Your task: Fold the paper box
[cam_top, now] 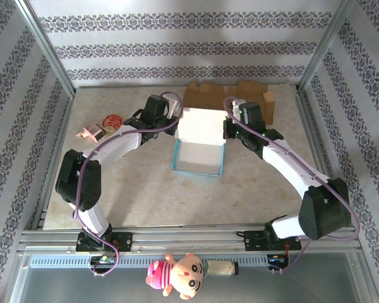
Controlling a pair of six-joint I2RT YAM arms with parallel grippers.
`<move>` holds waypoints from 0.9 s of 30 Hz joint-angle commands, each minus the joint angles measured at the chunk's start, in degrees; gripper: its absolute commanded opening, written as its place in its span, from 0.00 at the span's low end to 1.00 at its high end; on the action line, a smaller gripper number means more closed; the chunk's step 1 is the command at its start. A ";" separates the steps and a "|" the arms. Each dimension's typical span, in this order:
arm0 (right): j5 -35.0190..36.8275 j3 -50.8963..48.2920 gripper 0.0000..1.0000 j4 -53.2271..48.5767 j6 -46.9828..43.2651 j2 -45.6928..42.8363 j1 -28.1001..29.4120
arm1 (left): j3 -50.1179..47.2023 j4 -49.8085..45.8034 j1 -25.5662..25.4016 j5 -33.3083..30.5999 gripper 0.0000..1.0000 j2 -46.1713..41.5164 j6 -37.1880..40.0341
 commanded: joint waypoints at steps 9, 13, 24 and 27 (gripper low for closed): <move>11.18 -8.04 0.00 23.74 5.88 4.42 4.18 | -12.10 22.64 -6.36 -3.30 0.00 -0.24 -17.81; 12.11 -13.95 0.00 28.09 7.18 2.37 4.62 | -14.88 25.79 -8.29 -5.16 0.00 -1.30 -20.54; 12.17 -25.30 0.00 29.61 9.68 -4.23 4.78 | -20.28 28.04 -13.18 -11.18 0.00 -2.66 -21.88; 11.48 -27.81 0.07 28.98 9.78 -6.66 4.78 | -21.66 28.30 -13.85 -11.34 0.00 -3.19 -21.61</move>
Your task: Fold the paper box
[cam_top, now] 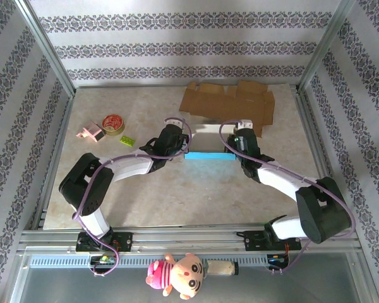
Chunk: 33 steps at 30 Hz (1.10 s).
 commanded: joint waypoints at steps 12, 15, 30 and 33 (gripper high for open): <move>-22.13 0.38 0.82 -27.83 4.17 -23.20 -8.66 | -2.83 4.97 -6.17 -2.49 0.00 -3.36 8.89; -25.38 1.11 0.90 -32.67 6.76 -27.41 -10.88 | -3.41 6.97 -7.04 -3.54 0.00 -3.65 10.24; -38.47 9.62 0.90 -35.77 19.77 -29.55 -20.85 | -13.69 23.39 -13.73 -14.38 0.00 -5.80 14.14; -37.97 9.01 0.90 -37.85 19.40 -31.01 -20.85 | -15.39 24.14 -14.61 -15.37 0.01 -5.93 12.44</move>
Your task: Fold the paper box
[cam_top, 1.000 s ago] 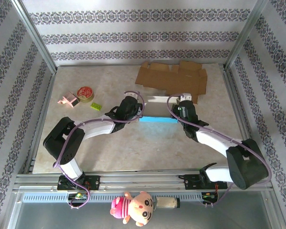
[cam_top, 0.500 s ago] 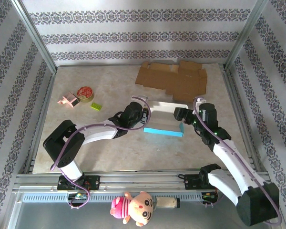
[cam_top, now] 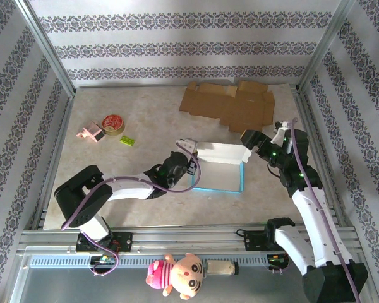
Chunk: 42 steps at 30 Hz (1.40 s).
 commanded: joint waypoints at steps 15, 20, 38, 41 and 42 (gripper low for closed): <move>-3.55 -6.29 0.94 1.45 -21.98 -6.22 -3.38 | -4.14 8.13 -4.74 -3.22 0.44 -5.64 -3.81; 1.83 -0.33 0.93 -0.61 -17.68 -2.30 -3.73 | -5.38 -3.16 -4.74 -9.24 0.62 -19.68 -14.16; -11.80 22.36 0.80 -15.34 -49.96 26.74 -4.17 | 39.40 -81.74 11.69 28.42 0.72 -9.79 -13.84; -5.07 21.84 0.85 -17.32 -61.47 26.78 -4.26 | 44.94 -86.48 11.35 27.80 0.75 -4.75 -11.43; -3.01 22.05 0.87 -17.41 -64.05 27.34 -4.25 | 46.40 -87.94 11.30 26.59 0.75 -3.34 -10.62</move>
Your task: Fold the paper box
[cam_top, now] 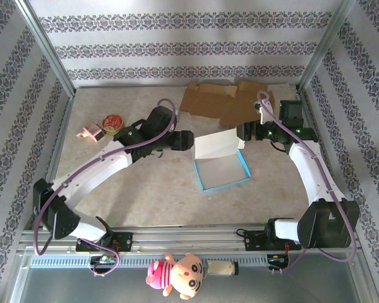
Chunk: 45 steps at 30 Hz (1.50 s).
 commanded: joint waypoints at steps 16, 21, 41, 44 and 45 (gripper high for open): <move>2.17 10.50 0.46 -10.66 -24.45 16.96 0.73 | 12.13 -12.27 -0.31 2.98 0.81 15.01 7.71; 2.30 11.70 0.28 -10.87 -25.24 18.91 1.17 | 15.56 -14.38 -0.27 0.58 0.77 19.00 7.96; 14.21 11.19 0.00 1.11 -5.23 15.64 7.89 | 23.31 -21.48 0.34 -12.26 0.05 24.47 7.06; 14.58 6.64 0.00 11.26 6.01 12.14 10.50 | 23.54 -19.89 1.68 -17.18 0.03 23.42 5.34; 15.80 4.79 0.00 14.82 10.33 11.11 11.39 | 22.90 -18.56 2.14 -18.09 0.03 22.84 4.65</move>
